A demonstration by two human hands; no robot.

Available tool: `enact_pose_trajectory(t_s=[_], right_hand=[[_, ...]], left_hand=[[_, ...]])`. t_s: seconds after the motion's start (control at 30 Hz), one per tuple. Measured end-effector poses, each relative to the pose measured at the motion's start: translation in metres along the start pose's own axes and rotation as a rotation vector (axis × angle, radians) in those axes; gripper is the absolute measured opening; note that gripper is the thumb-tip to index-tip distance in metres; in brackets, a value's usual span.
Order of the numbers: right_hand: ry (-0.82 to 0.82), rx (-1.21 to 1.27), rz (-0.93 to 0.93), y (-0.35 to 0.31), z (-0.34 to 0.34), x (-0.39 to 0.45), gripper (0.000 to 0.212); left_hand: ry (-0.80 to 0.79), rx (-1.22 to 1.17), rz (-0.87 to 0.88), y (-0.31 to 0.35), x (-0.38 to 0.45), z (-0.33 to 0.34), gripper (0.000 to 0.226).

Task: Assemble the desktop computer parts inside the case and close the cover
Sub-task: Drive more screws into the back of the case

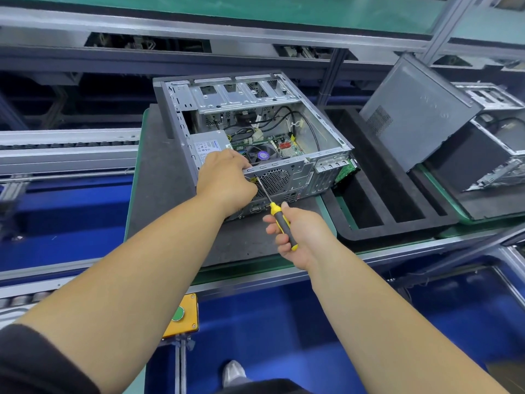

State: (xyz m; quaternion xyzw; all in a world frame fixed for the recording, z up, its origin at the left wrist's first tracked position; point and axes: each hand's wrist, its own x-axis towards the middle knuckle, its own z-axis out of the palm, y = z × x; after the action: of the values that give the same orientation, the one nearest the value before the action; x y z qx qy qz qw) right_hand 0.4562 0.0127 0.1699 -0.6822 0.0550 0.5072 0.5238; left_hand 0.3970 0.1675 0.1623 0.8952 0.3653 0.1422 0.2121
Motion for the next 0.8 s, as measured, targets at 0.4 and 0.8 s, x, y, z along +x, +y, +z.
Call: enact_pose_trajectory(t_s=[0.4,0.8], right_hand=[[0.094,-0.138,-0.037,-0.0036,0.0032,0.0012,0.053],[0.093,-0.143,-0.115,-0.0008,0.0054,-0.0049,0.036]], left_hand=[[-0.025,-0.012,-0.009,0.0016,0.0004,-0.0028,0.038],[-0.036,0.015,-0.001,0.0028,-0.0007,-0.0044,0.037]])
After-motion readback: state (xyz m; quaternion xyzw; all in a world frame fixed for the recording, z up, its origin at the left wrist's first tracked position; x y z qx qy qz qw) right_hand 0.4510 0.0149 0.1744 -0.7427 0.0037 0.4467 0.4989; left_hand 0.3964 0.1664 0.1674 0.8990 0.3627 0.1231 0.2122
